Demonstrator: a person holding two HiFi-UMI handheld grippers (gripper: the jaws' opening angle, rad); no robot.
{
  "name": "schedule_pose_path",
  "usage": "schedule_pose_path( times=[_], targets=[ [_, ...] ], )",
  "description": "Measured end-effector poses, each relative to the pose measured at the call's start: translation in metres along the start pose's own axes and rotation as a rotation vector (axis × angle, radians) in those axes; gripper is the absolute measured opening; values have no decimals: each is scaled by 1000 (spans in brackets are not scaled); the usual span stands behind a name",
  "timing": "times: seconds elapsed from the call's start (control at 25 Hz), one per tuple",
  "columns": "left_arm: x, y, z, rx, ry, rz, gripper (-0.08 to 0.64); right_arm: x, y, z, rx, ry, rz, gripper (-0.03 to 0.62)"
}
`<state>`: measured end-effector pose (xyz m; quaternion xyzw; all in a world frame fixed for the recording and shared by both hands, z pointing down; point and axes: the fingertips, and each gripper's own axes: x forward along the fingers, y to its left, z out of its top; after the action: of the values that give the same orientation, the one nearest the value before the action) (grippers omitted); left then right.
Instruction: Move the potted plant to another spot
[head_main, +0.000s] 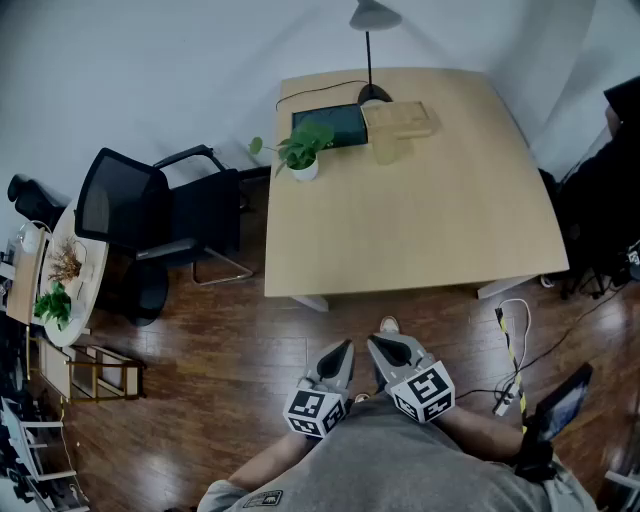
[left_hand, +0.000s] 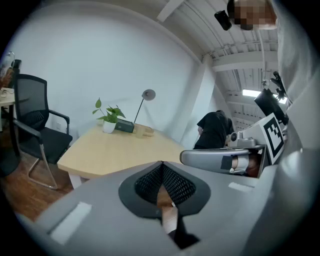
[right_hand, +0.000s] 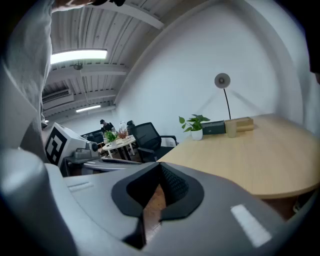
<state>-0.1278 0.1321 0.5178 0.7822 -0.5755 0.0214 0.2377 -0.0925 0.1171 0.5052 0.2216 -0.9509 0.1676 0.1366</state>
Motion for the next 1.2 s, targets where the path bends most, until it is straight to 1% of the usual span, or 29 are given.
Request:
schedule_pose_path(
  times=[0.28, 0.44, 0.64, 0.8, 1.08, 1.2],
  targets=[
    [90, 36, 77, 0, -47, 64, -6, 44, -83, 63, -12, -1, 50, 5],
    [130, 56, 105, -12, -59, 106, -6, 71, -123, 87, -12, 12, 76, 5],
    [161, 85, 116, -30, -49, 154, -6, 108, -155, 97, -8, 30, 112, 5],
    [177, 116, 122, -43, -26, 159, -6, 142, -166, 102, 2, 51, 119, 5],
    [205, 179, 136, -58, 19, 147, -6, 207, -191, 109, 14, 108, 72, 5],
    [219, 210, 144, -69, 33, 166, -6, 239, -207, 117, -13, 121, 50, 5]
  ],
)
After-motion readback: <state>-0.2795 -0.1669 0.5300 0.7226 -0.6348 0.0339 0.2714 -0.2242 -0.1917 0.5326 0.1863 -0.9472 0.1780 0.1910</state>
